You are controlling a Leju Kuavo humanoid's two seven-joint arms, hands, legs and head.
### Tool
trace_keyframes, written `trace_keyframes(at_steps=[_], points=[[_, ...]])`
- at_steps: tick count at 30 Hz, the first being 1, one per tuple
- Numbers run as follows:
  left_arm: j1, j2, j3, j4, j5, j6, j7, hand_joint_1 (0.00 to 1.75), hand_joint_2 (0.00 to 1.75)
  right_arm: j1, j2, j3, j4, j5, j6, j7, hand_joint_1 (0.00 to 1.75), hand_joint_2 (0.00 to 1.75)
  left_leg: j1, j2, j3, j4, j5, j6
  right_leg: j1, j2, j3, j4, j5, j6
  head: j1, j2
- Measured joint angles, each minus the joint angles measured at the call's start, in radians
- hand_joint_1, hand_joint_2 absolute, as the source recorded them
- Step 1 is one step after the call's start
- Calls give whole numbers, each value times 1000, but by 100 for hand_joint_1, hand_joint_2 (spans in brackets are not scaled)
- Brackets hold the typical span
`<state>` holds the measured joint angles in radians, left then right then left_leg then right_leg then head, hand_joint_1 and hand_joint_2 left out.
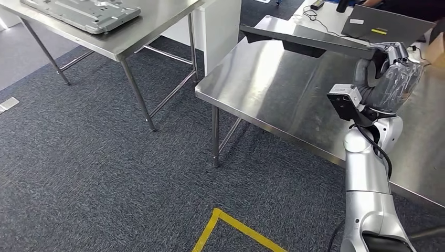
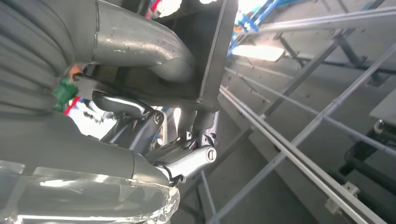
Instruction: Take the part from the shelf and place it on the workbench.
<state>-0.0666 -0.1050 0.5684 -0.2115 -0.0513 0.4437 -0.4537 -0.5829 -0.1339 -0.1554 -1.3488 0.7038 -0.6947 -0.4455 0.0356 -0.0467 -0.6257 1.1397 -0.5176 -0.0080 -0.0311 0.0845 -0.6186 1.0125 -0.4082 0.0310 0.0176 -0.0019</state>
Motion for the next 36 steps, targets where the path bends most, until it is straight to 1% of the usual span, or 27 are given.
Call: trace_keyframes(at_steps=[2,3,4,5,7,8,9,11,12,13,14,15,17,18,19,20,22,23,24,26,27,28,29,31,33,35,36], points=[[0,-1,0,0,0,-7,-1,0,175,-10,6,1,6,4,0,-3,175,175,5,-31,29,-67,20,2,5,22,-14,13,-2,17,1,0],[-1,-1,0,1,0,-10,-2,0,175,-13,7,2,8,4,0,-6,175,175,0,-31,30,-68,17,9,7,33,-21,13,1,26,1,0],[-1,-1,0,1,0,-12,-2,0,175,-17,7,3,10,3,0,-8,175,175,-5,-16,30,-69,21,20,9,43,-25,9,6,35,3,0],[-1,-2,1,1,0,-14,-2,0,175,-20,6,3,13,-1,0,-11,175,175,-8,-5,32,-73,26,30,8,39,-31,9,9,42,3,0],[-1,-1,1,0,1,-16,-3,0,175,-31,3,5,22,-9,0,-17,175,175,-10,20,34,-82,36,48,9,-11,-61,57,-13,45,8,0],[-1,-1,2,0,1,-17,-3,0,175,-37,3,6,27,-12,0,-20,175,175,-11,33,34,-85,38,54,8,-44,-90,112,-36,43,10,0],[0,0,3,0,1,-17,-4,0,175,-42,3,7,32,-14,0,-23,175,175,-12,46,33,-86,38,57,9,-64,-124,181,-63,42,13,0],[1,1,5,0,1,-18,-4,0,175,-45,4,8,40,-17,0,-26,175,175,-14,73,32,-86,37,59,8,-73,-175,289,-97,48,14,0],[1,0,6,0,1,-19,-4,0,175,-45,4,8,44,-17,0,-26,175,175,-15,86,32,-86,36,59,8,-75,-174,293,-94,54,14,0],[1,0,6,0,1,-19,-4,0,175,-46,4,8,47,-17,0,-26,175,175,-15,99,33,-86,35,58,8,-81,-151,255,-79,62,14,0],[1,-1,6,0,1,-19,-4,0,175,-49,4,8,50,-17,0,-26,175,175,-15,111,35,-86,33,57,8,-95,-110,182,-55,68,14,0],[1,-1,6,0,1,-20,-4,0,175,-52,4,8,51,-17,0,-26,175,175,-18,122,37,-86,31,53,10,-121,-70,109,-33,68,15,0],[1,-1,7,0,1,-20,-4,0,175,-58,4,9,54,-17,0,-27,175,175,-25,141,43,-87,25,43,23,-159,-21,19,-8,54,14,0],[0,0,7,-1,1,-19,-4,0,175,-59,4,9,56,-17,0,-27,175,175,-28,152,46,-88,22,38,29,-162,-18,13,-6,43,14,0],[0,-1,7,-1,1,-19,-4,0,175,-60,4,9,58,-17,0,-27,175,175,-30,164,50,-90,19,33,32,-149,-19,12,-3,34,13,0],[-1,0,8,-1,1,-19,-4,0,175,-61,4,9,60,-17,0,-27,175,175,-29,168,52,-89,15,28,23,-134,-20,11,-1,25,11,0],[-3,0,9,-2,1,-19,-4,0,175,-65,4,9,63,-17,0,-27,175,175,-23,130,40,-59,-10,19,8,-110,-17,7,2,8,9,0],[-2,0,10,-2,1,-19,-4,0,175,-67,4,10,64,-16,0,-27,175,175,-20,96,19,-14,-36,15,2,-99,-15,6,3,-1,7,0],[-1,0,11,-2,1,-19,-4,0,175,-68,6,11,65,-16,0,-27,175,175,-19,66,-10,47,-67,14,4,-87,-16,6,3,-8,5,0],[4,0,14,-2,2,-19,-4,0,175,-67,10,13,70,-16,0,-27,175,175,-18,44,-73,164,-110,12,8,-58,-16,7,3,-14,3,0],[5,1,15,-2,2,-19,-4,0,175,-66,12,14,71,-16,0,-27,175,175,-17,42,-88,182,-104,11,9,-43,-16,8,3,-14,2,0],[5,1,16,-2,2,-19,-4,0,175,-65,13,14,73,-16,0,-27,175,175,-16,41,-83,160,-77,11,8,-29,-15,9,3,-13,2,0],[5,1,16,-2,2,-19,-4,0,175,-65,13,14,73,-16,0,-27,175,175,-12,35,-61,104,-38,11,8,-15,-15,11,3,-13,2,0],[5,2,17,-2,2,-19,-4,0,175,-66,13,14,74,-16,0,-27,175,175,-4,-2,-6,-18,17,10,9,12,-20,19,1,-7,1,0],[5,2,17,-2,2,-19,-4,0,175,-67,13,15,74,-16,0,-28,175,175,-6,-20,15,-64,24,15,14,34,-28,23,3,6,3,0],[3,1,17,-2,2,-18,-4,0,175,-68,11,15,74,-20,0,-30,175,175,-12,5,20,-72,30,31,17,54,-35,17,10,22,4,0],[2,0,17,-3,2,-18,-5,0,175,-69,9,15,76,-23,0,-33,175,175,-14,16,25,-79,35,41,17,46,-40,20,9,28,3,0]])
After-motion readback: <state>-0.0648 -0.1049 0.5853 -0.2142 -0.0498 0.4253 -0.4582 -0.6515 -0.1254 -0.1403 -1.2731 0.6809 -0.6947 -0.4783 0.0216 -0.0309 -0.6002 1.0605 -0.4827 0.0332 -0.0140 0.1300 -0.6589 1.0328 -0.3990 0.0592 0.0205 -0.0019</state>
